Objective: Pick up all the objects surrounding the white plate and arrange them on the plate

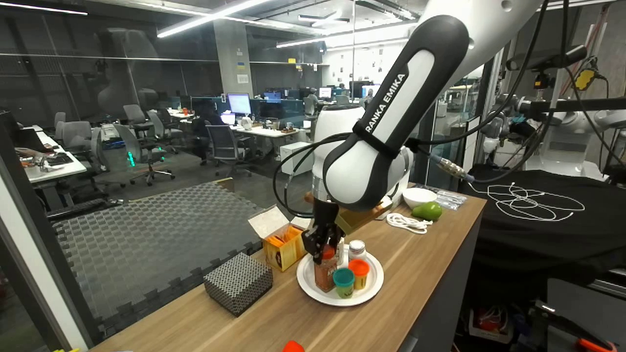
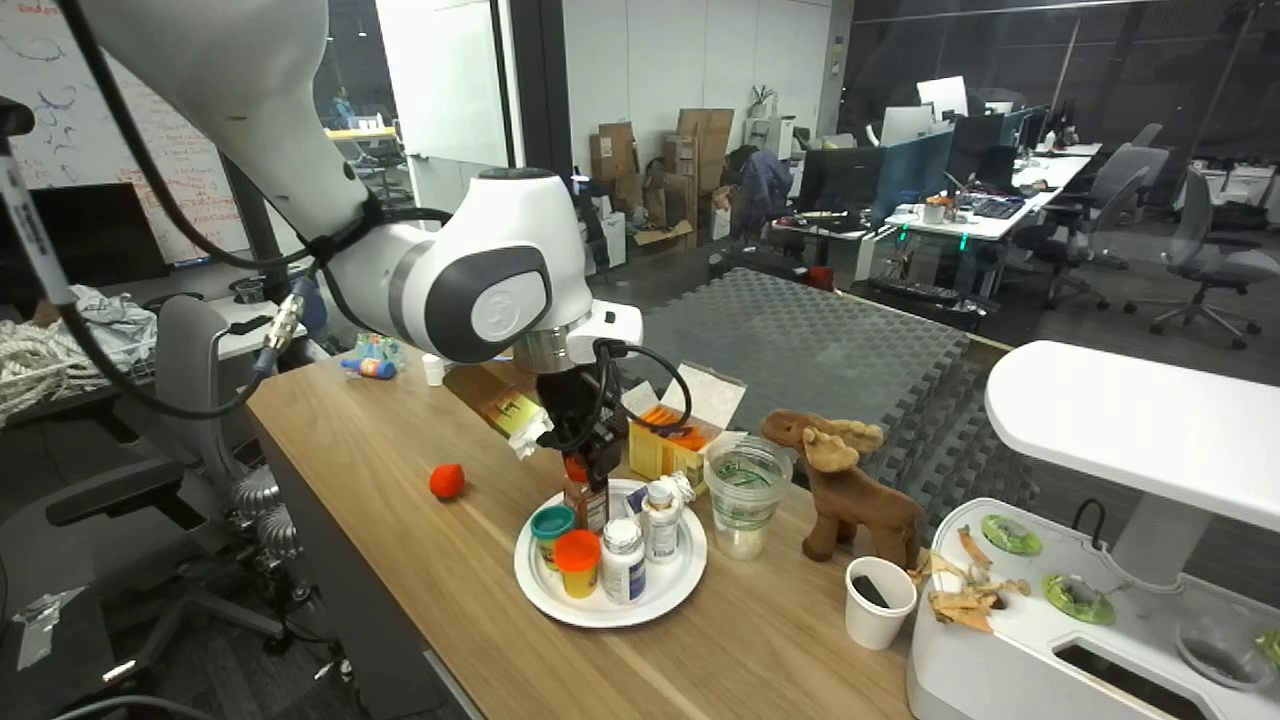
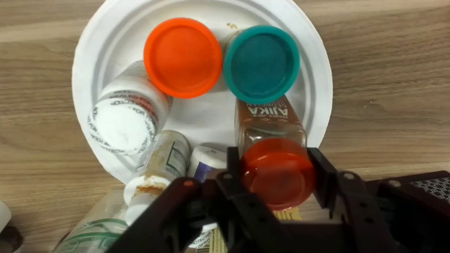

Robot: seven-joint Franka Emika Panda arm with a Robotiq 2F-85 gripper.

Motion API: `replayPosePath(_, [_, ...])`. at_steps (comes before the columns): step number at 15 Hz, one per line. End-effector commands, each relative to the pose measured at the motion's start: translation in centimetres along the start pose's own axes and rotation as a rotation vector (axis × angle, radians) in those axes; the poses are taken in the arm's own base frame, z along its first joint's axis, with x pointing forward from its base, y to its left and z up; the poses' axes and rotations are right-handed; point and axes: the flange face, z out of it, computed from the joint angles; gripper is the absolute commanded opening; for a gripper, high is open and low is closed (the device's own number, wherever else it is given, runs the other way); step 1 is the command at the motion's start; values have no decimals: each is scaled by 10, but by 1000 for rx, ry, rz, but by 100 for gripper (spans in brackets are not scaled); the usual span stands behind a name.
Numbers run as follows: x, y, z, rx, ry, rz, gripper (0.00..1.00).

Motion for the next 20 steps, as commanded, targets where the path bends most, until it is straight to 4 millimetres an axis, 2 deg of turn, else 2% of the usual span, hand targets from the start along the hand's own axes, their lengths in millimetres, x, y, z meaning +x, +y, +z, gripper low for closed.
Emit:
replayPosePath(1, [7,-8,2,-13,37,5,24])
replayPosePath(6, [9,-9,8,-22,26,13,24])
replayPosePath(14, [26,-7,11,-42,55,95,24])
replayPosePath(20, [21,9,7,-86,64,93,24])
